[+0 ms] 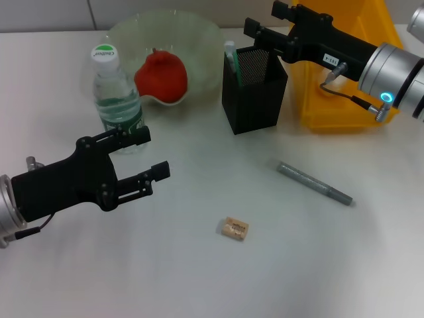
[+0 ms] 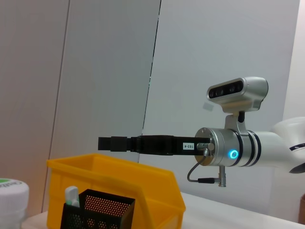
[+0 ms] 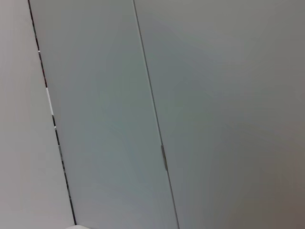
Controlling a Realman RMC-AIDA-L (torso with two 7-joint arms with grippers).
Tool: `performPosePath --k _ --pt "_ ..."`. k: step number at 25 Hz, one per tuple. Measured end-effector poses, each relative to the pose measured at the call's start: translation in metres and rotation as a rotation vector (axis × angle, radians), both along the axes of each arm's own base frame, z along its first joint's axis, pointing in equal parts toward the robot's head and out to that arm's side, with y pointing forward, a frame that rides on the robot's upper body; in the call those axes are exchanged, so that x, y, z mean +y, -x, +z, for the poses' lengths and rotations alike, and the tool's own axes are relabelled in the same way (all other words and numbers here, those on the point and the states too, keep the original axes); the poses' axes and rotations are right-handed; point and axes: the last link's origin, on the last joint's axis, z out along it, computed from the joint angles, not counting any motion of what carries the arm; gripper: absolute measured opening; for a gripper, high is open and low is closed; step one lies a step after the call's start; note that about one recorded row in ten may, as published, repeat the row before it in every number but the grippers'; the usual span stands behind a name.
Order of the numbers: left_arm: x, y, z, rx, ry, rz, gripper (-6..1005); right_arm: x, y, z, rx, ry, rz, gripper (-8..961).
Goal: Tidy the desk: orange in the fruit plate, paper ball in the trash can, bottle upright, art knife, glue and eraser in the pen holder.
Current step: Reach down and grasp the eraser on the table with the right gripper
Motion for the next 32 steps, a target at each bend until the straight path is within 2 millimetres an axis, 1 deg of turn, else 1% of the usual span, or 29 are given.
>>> performPosePath --k 8,12,15,18,21,26,32 --pt "-0.003 0.001 -0.001 -0.003 0.006 0.000 725 0.000 -0.001 0.000 0.001 -0.003 -0.001 766" --pt "-0.003 0.001 -0.002 0.001 0.005 -0.001 725 -0.004 0.000 0.000 -0.004 0.010 0.034 766" --pt "-0.004 0.002 -0.003 0.004 0.000 -0.005 725 -0.014 0.000 0.008 0.017 0.036 0.092 766" --pt "-0.005 0.002 -0.003 0.007 -0.001 -0.006 725 -0.029 -0.002 0.019 0.025 0.085 0.165 766" --pt "-0.005 0.002 -0.003 0.007 0.000 -0.006 726 -0.042 -0.005 0.024 0.005 0.131 0.215 766" --pt "-0.007 0.002 -0.003 0.002 0.003 -0.008 726 -0.060 -0.009 0.026 -0.042 0.216 0.299 765" --pt "-0.007 0.002 -0.003 0.000 0.006 -0.008 726 -0.073 -0.014 0.027 -0.093 0.311 0.366 765"
